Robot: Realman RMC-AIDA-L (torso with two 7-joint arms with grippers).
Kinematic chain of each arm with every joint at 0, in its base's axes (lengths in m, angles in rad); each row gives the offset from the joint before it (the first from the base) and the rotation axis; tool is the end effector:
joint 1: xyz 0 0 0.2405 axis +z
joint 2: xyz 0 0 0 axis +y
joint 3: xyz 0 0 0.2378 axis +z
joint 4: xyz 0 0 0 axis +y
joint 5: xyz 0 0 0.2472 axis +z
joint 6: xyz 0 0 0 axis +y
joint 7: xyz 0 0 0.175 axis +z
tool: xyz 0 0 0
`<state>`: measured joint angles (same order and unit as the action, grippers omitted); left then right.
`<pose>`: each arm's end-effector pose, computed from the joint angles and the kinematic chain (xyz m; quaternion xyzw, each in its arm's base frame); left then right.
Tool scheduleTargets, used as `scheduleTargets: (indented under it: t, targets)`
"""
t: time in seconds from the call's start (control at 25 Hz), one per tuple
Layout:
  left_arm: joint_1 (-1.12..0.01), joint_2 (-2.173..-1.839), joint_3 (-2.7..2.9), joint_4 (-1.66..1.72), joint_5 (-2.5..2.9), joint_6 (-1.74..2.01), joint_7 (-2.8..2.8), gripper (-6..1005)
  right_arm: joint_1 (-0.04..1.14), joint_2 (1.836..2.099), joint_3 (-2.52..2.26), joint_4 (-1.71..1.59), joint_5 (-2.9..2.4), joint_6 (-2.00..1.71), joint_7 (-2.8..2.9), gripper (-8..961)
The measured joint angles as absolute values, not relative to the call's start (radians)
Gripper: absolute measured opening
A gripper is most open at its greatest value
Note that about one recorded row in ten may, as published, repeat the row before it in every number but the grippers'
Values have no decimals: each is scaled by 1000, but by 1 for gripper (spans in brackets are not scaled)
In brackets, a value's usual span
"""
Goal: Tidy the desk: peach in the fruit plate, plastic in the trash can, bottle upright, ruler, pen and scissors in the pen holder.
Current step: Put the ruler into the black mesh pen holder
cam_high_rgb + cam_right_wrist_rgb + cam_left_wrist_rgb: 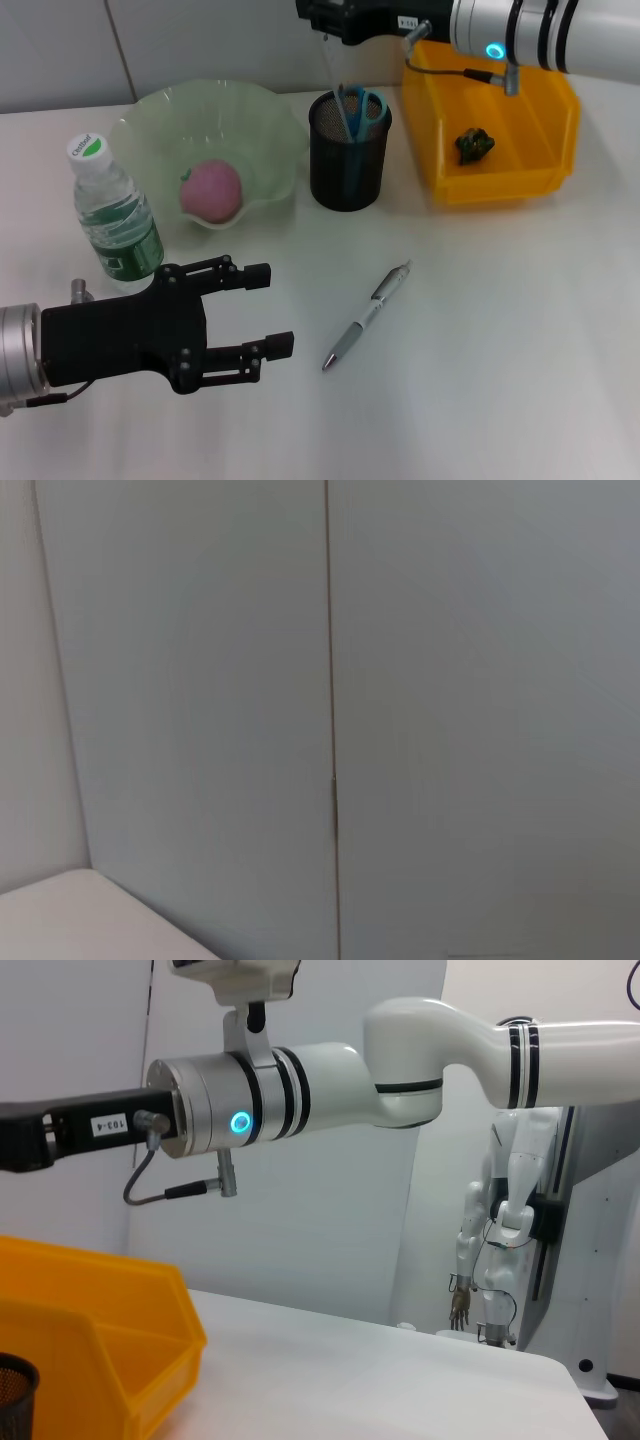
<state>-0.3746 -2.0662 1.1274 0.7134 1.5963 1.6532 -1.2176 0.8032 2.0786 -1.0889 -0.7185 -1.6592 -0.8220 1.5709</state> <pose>-0.2232 0.3127 -0.0399 -0.9426 -0.1020 -0.3140 0.0507 0.1234 0.5100 -0.0175 -0.8960 0.1835 0.2431 0.3230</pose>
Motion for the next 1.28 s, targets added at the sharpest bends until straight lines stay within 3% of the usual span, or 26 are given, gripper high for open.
scheduleTargets:
  t: [1.28]
  targets:
    - [-376,-2068,1127,713,1589,1657,-1207,769,821,2081,-1095,-629,-1632,-799,1526,404]
